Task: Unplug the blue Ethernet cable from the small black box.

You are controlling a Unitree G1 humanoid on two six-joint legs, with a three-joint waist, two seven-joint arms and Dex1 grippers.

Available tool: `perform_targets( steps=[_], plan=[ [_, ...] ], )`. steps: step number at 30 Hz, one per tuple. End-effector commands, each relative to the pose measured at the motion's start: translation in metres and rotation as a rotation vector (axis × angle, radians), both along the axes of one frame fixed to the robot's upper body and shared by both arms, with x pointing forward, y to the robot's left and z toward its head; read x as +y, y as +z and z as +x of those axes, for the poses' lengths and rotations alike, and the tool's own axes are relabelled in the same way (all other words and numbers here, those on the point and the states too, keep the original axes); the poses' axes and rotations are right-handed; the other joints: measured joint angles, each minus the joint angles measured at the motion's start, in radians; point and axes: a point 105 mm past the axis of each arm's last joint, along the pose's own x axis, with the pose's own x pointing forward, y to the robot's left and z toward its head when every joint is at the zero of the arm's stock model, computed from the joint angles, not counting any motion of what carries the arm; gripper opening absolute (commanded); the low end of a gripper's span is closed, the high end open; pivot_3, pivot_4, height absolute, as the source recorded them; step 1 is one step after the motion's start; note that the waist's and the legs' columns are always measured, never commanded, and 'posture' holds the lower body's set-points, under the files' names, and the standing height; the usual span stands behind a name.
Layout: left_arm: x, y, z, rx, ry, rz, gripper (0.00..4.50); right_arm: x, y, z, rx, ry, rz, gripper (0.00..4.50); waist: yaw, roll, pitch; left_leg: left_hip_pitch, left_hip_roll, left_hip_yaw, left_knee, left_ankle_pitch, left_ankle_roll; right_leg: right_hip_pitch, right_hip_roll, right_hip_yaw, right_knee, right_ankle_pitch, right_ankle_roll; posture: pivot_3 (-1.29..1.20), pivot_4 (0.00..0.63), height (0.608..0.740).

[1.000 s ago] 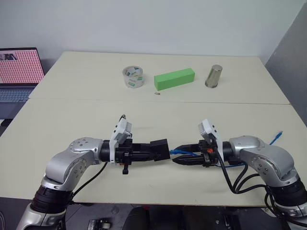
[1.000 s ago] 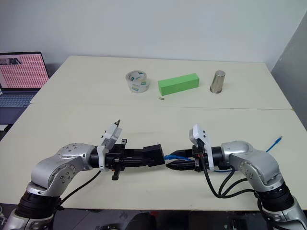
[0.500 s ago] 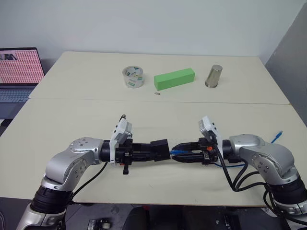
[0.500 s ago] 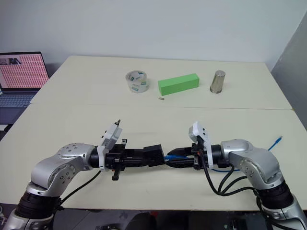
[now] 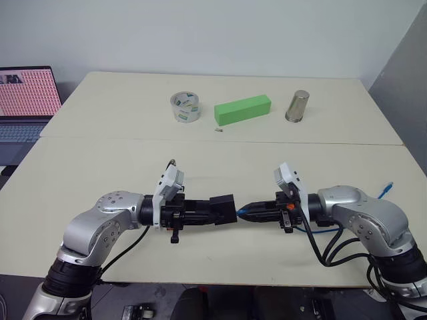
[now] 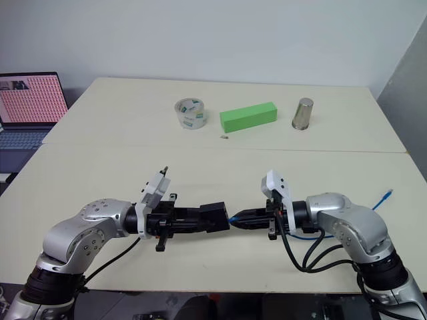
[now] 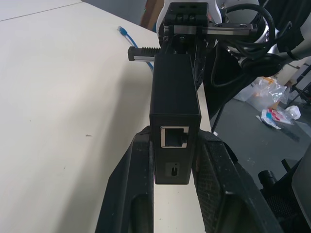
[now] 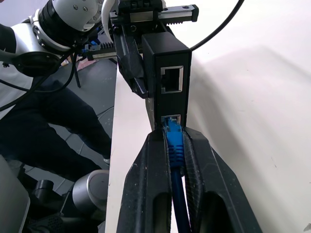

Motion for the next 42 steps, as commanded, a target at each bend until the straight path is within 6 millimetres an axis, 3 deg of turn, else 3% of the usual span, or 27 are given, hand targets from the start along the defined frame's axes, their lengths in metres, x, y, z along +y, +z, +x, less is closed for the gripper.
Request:
perform_targets(
  steps=[1,9,12,13,16,20,21,22,26,29,31,36,39,42],
  plan=[
    [-0.001,0.002,-0.006,-0.078,-0.042,0.048,0.78,-0.002,0.005,0.000,-0.031,0.033,-0.015,0.08,0.000,0.000,0.000,0.000,0.000,0.000,0.000,0.000,0.000,0.000,0.000,0.000,0.000,0.000,0.000,0.00,0.150,0.740],
    [0.015,-0.011,0.002,-0.137,0.009,0.143,0.78,-0.019,0.002,0.009,-0.051,-0.007,-0.066,0.08,0.000,0.000,0.000,0.000,0.000,0.000,0.000,0.000,0.000,0.000,0.000,0.000,0.000,0.000,0.000,0.00,0.150,0.740],
    [0.020,-0.015,0.005,-0.157,0.022,0.170,0.78,-0.026,0.001,0.023,-0.091,-0.077,-0.075,0.08,0.000,0.000,0.000,0.000,0.000,0.000,0.000,0.000,0.000,0.000,0.000,0.000,0.000,0.000,0.000,0.00,0.150,0.740],
    [0.020,-0.015,0.006,-0.162,0.028,0.171,0.78,-0.027,0.001,0.033,-0.121,-0.123,-0.075,0.08,0.000,0.000,0.000,0.000,0.000,0.000,0.000,0.000,0.000,0.000,0.000,0.000,0.000,0.000,0.000,0.00,0.150,0.740],
    [0.021,-0.016,0.012,-0.184,0.058,0.169,0.78,-0.039,-0.001,0.090,-0.305,-0.412,-0.117,0.08,-0.004,0.000,0.000,0.000,0.000,0.001,0.000,0.000,0.000,0.000,0.000,0.000,0.000,0.000,0.000,0.00,0.150,0.740],
    [0.018,-0.016,0.022,-0.229,0.104,0.158,0.78,-0.072,-0.007,0.150,-0.490,-0.798,-0.227,0.08,-0.002,0.000,0.000,0.000,0.000,0.002,0.000,0.002,-0.003,-0.002,0.000,0.001,0.001,0.000,0.000,0.00,0.150,0.740],
    [0.017,-0.017,0.026,-0.249,0.129,0.160,0.78,-0.078,-0.009,0.157,-0.509,-0.850,-0.244,0.63,-0.002,0.000,0.000,0.000,0.000,0.002,-0.001,0.002,-0.004,-0.002,0.000,0.001,0.001,0.000,0.000,0.00,0.150,0.740],
    [0.017,-0.017,0.030,-0.263,0.146,0.159,0.78,-0.081,-0.010,0.160,-0.528,-0.876,-0.251,0.83,0.000,0.000,0.000,0.000,0.000,0.002,-0.001,0.002,-0.004,-0.002,0.000,0.001,0.001,0.000,0.000,0.00,0.150,0.740],
    [0.020,-0.016,0.047,-0.332,0.264,0.149,0.78,-0.081,-0.006,0.161,-0.530,-0.864,-0.214,1.73,-0.002,0.000,0.000,-0.002,0.000,0.004,-0.001,0.002,-0.004,-0.003,-0.001,0.002,0.000,0.000,0.000,0.00,0.150,0.740],
    [0.029,-0.013,0.067,-0.400,0.402,0.141,0.78,-0.077,0.002,0.150,-0.510,-0.785,-0.180,2.58,-0.003,0.000,0.000,-0.001,0.001,0.004,-0.001,0.002,-0.004,-0.004,0.000,0.002,0.001,0.000,0.000,0.00,0.150,0.740],
    [0.040,-0.009,0.085,-0.457,0.534,0.137,0.78,-0.068,0.009,0.134,-0.490,-0.669,-0.148,3.02,-0.002,0.000,0.000,-0.001,0.001,0.004,-0.001,0.002,-0.004,-0.004,0.000,0.002,0.002,0.000,0.000,0.00,0.150,0.740],
    [0.072,-0.004,0.123,-0.552,0.872,0.108,0.78,-0.023,0.034,0.070,-0.420,-0.299,0.013,4.22,0.001,0.000,0.001,-0.001,0.001,0.004,-0.001,0.002,-0.003,-0.004,0.000,0.002,0.002,0.000,0.000,0.00,0.150,0.740],
    [0.083,-0.012,0.134,-0.529,0.991,0.072,0.78,-0.006,0.041,0.053,-0.411,-0.225,0.048,4.22,0.000,0.000,0.000,-0.001,0.001,0.003,-0.001,0.002,-0.003,-0.004,0.000,0.002,0.002,0.000,0.000,0.00,0.150,0.740],
    [0.089,-0.023,0.141,-0.516,1.051,0.075,0.78,-0.001,0.039,0.051,-0.412,-0.214,0.039,4.22,0.000,-0.001,0.000,-0.001,0.001,0.003,0.000,0.002,-0.003,-0.003,0.000,0.000,0.002,0.000,0.000,0.00,0.150,0.740]
  ],
)
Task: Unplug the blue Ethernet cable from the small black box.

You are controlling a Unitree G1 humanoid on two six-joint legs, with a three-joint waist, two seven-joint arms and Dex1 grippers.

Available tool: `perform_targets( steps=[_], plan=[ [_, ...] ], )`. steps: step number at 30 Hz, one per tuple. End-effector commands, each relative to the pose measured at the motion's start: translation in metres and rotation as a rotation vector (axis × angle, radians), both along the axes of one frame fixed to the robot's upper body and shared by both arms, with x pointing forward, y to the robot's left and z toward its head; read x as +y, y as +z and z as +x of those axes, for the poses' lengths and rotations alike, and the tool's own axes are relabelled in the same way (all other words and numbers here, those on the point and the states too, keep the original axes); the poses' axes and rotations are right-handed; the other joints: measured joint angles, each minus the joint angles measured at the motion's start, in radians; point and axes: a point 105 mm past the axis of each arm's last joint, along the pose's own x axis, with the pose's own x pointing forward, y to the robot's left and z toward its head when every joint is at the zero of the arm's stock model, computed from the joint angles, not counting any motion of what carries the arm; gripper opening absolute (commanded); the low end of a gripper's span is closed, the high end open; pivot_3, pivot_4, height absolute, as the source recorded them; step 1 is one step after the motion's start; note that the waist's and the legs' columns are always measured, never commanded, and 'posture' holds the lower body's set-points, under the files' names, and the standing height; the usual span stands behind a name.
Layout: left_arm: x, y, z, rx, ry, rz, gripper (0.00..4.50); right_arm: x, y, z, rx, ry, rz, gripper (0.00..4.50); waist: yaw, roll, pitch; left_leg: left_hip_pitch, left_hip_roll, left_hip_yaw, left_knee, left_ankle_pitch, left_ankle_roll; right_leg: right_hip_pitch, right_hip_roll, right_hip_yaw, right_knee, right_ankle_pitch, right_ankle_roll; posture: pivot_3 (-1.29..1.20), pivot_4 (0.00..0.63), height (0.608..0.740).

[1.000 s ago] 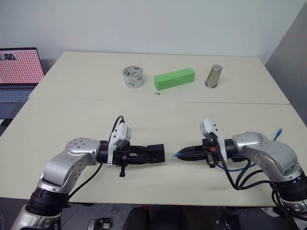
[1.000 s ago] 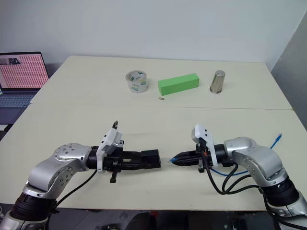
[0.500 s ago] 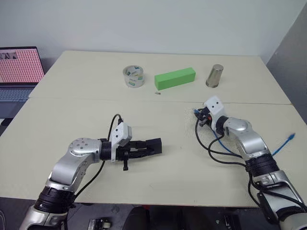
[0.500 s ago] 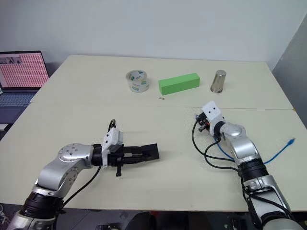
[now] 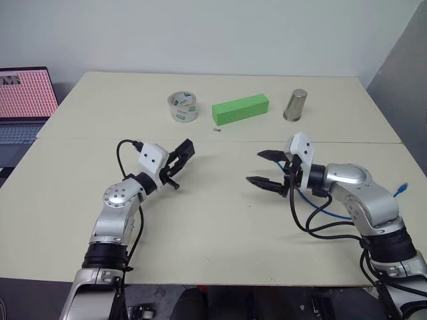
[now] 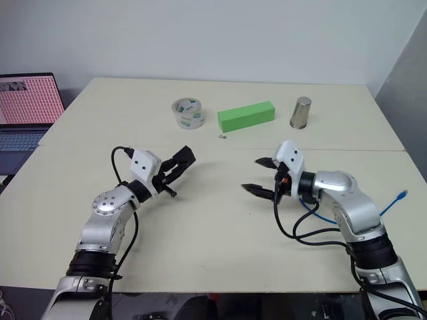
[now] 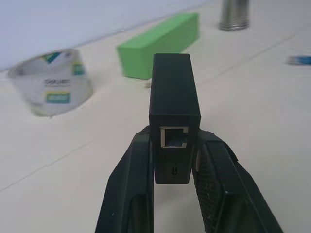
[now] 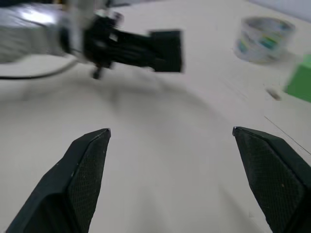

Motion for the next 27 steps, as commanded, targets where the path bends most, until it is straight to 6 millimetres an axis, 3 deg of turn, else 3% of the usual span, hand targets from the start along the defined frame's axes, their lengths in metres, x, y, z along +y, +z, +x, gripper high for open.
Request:
perform_targets(
  steps=[1,8,9,16,24,27],
  plan=[
    [0.011,-0.003,0.008,-0.035,0.084,-0.012,0.78,0.007,0.004,-0.007,-0.012,0.029,0.000,4.22,0.000,0.000,0.000,0.000,0.000,0.000,0.000,0.000,0.000,0.000,0.000,0.000,0.000,0.000,0.000,0.00,0.150,0.740],
    [0.012,-0.023,0.007,0.033,0.096,-0.068,0.78,0.008,0.002,-0.007,-0.006,0.019,-0.014,4.22,0.000,0.000,0.000,0.000,-0.001,0.000,0.001,0.000,0.000,0.000,-0.001,0.000,0.000,0.000,0.000,0.00,0.150,0.740],
    [0.012,-0.025,0.005,0.043,0.085,-0.074,1.48,0.008,0.002,-0.007,-0.005,0.016,-0.016,4.28,0.000,-0.001,0.000,0.000,-0.001,0.000,0.001,0.000,0.000,0.000,-0.001,0.000,0.000,0.000,0.000,0.00,0.150,0.740],
    [0.022,-0.030,-0.017,0.090,0.052,-0.002,2.87,0.003,-0.003,-0.007,0.005,-0.027,-0.021,4.28,-0.002,0.000,0.000,0.000,0.000,0.000,0.000,0.000,0.000,0.000,-0.001,0.000,0.000,0.000,0.000,0.00,0.150,0.740],
    [0.031,-0.003,-0.053,0.107,0.013,0.121,2.87,-0.032,-0.006,0.000,0.003,-0.187,-0.017,4.28,0.001,0.000,0.000,0.000,0.000,-0.001,0.000,0.000,0.000,0.000,-0.001,0.000,0.000,0.000,0.000,0.00,0.150,0.740],
    [0.035,0.017,-0.065,0.115,-0.025,0.162,2.87,-0.056,-0.007,0.005,0.002,-0.280,-0.021,4.28,0.003,-0.001,0.000,0.000,-0.001,-0.001,0.000,0.000,0.000,0.002,-0.001,-0.001,0.000,0.000,0.000,0.00,0.150,0.740]
  ],
)
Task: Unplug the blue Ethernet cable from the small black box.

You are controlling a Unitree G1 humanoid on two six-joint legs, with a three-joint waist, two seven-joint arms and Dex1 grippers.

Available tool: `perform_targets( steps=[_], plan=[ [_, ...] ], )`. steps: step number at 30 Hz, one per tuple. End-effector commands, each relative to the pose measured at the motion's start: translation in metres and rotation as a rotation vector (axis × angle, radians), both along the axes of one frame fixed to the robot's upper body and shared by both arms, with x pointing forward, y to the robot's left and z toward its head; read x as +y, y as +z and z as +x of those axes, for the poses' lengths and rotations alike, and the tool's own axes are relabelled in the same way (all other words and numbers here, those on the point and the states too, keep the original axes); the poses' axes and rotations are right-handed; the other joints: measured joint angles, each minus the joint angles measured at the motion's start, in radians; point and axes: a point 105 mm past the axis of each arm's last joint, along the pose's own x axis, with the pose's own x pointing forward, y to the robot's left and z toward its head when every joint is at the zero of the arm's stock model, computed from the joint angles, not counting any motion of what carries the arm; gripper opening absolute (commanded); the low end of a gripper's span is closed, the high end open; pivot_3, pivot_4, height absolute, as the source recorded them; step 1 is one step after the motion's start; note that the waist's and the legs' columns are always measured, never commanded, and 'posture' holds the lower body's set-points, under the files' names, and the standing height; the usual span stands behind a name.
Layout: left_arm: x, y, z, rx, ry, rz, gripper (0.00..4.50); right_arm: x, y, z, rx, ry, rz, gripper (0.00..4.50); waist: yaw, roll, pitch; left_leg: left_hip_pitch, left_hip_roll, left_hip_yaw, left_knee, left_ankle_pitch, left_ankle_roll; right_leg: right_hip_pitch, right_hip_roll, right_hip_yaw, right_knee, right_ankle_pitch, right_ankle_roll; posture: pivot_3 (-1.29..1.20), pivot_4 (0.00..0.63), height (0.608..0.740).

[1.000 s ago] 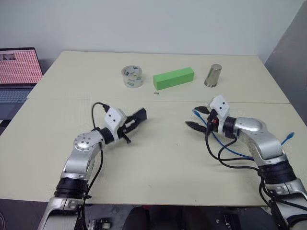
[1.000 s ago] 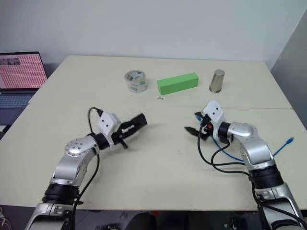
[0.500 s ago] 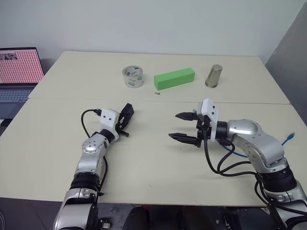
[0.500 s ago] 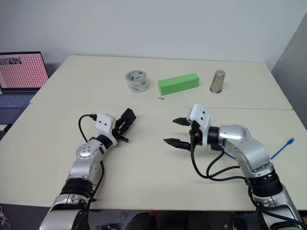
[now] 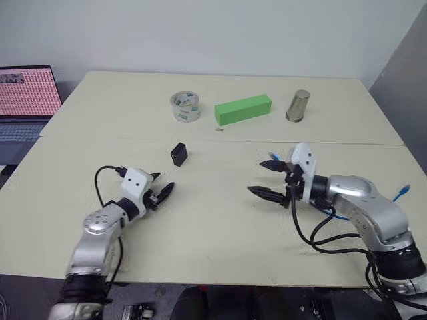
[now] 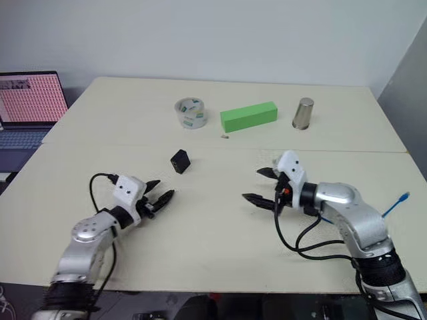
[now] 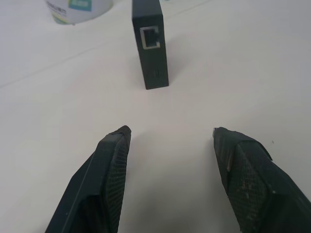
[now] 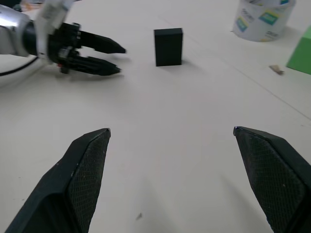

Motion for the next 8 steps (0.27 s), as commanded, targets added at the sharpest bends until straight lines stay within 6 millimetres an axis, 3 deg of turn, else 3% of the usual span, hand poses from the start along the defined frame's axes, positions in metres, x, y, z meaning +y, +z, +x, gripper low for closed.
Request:
perform_targets(
  steps=[1,8],
  plan=[
    [0.000,0.040,-0.013,-0.043,-0.067,0.029,2.87,-0.029,0.011,0.004,-0.055,-0.110,-0.002,4.28,0.000,0.000,0.000,0.000,0.000,0.000,0.000,0.000,0.000,0.001,0.000,0.000,0.000,0.000,0.000,0.00,0.150,0.740],
    [-0.010,0.059,-0.023,-0.018,-0.150,0.002,2.87,-0.046,0.004,0.004,-0.038,-0.165,-0.026,4.28,-0.002,0.001,0.000,0.001,0.000,0.000,-0.001,0.000,0.000,0.001,0.000,0.000,-0.001,0.000,0.000,0.00,0.150,0.740]
  ],
)
